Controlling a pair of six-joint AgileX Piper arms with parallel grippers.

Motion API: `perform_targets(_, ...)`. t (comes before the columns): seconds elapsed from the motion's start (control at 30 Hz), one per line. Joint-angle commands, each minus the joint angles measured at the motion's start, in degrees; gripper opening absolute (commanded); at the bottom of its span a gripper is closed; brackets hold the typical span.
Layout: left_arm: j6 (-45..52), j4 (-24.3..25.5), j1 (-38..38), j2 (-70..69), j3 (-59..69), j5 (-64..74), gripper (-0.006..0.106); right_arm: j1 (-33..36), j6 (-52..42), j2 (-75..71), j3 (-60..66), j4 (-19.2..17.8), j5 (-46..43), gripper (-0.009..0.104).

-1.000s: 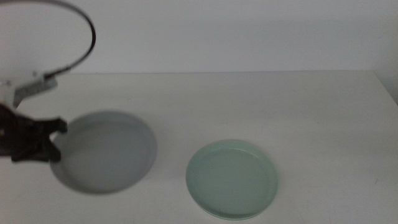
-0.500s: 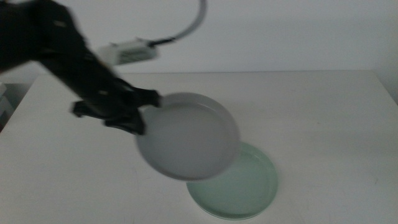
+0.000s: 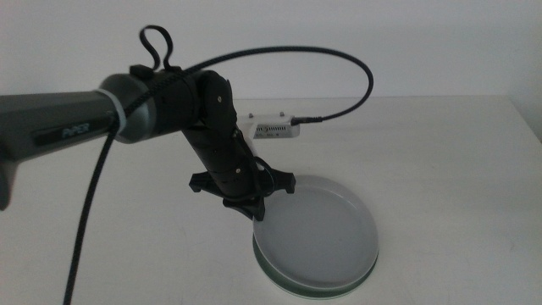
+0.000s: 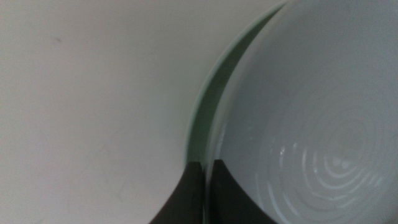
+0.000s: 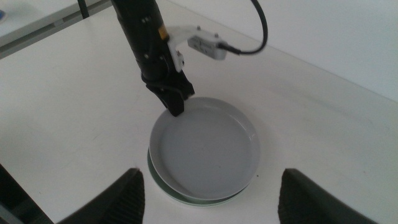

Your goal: Stack the three bowls on top of each other.

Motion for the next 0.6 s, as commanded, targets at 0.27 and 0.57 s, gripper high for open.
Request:
perform_targets(0.27,-0.4,2.37,-0.83,-4.4,-1.83,-1.17,0.067,0.1,-0.53,0.42,-1.89,0.25,-3.56,0.055)
perform_targets(0.57,-4.85,10.35,4.09,-18.07,-1.83,2.65,0.104,0.1,-0.53,0.42,-1.89,0.25,-3.56,0.055)
